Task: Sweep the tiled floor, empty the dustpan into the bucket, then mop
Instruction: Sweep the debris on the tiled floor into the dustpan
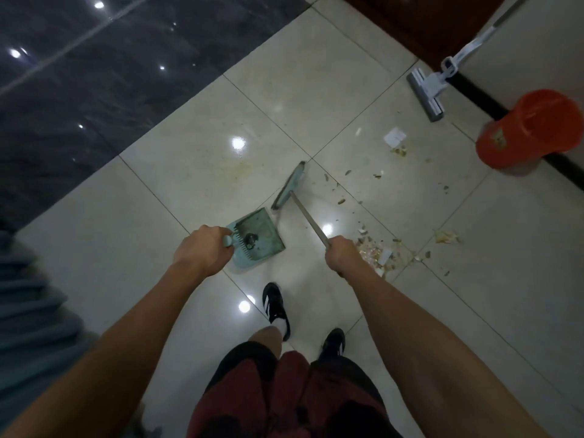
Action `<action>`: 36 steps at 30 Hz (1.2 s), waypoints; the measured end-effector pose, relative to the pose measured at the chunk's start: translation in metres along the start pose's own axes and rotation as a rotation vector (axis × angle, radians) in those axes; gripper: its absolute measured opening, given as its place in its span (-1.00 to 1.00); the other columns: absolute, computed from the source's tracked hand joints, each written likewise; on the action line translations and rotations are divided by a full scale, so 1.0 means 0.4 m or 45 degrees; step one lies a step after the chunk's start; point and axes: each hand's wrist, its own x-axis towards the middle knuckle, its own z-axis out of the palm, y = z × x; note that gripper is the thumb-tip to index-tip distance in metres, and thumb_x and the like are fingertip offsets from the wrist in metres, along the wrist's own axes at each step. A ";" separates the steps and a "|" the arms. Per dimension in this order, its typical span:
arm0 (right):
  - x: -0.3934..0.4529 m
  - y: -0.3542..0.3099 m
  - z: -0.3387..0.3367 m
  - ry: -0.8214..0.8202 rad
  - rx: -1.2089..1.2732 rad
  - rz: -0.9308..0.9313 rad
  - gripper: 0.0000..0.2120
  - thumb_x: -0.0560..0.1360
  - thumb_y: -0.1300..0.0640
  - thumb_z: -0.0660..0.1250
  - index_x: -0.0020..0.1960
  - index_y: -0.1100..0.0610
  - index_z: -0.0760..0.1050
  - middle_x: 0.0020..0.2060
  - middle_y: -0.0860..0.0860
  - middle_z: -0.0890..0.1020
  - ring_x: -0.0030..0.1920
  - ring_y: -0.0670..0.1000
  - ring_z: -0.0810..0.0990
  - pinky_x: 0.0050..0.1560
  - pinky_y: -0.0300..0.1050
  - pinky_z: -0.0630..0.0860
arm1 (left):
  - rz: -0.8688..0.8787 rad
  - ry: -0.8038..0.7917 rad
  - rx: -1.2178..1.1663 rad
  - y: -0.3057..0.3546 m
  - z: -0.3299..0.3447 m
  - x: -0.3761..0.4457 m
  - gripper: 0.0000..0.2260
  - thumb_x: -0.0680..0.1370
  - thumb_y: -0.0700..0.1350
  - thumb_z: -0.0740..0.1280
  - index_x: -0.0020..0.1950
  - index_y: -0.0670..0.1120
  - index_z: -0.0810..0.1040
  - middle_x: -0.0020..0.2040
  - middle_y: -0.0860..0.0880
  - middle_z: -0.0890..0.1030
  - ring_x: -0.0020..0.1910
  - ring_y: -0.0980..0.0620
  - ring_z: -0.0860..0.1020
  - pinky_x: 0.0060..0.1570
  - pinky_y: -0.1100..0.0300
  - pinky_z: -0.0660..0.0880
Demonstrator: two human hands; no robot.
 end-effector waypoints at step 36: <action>-0.282 0.635 -0.022 0.076 -0.141 0.317 -0.66 0.56 0.23 0.18 0.32 0.19 0.46 0.15 0.13 0.57 0.10 0.13 0.60 -0.08 -0.09 0.47 | 0.248 0.002 0.129 0.426 0.194 -0.154 -0.83 0.53 0.02 0.32 0.05 0.08 0.66 -0.11 -0.07 0.63 -0.16 -0.16 0.60 -0.12 0.01 0.62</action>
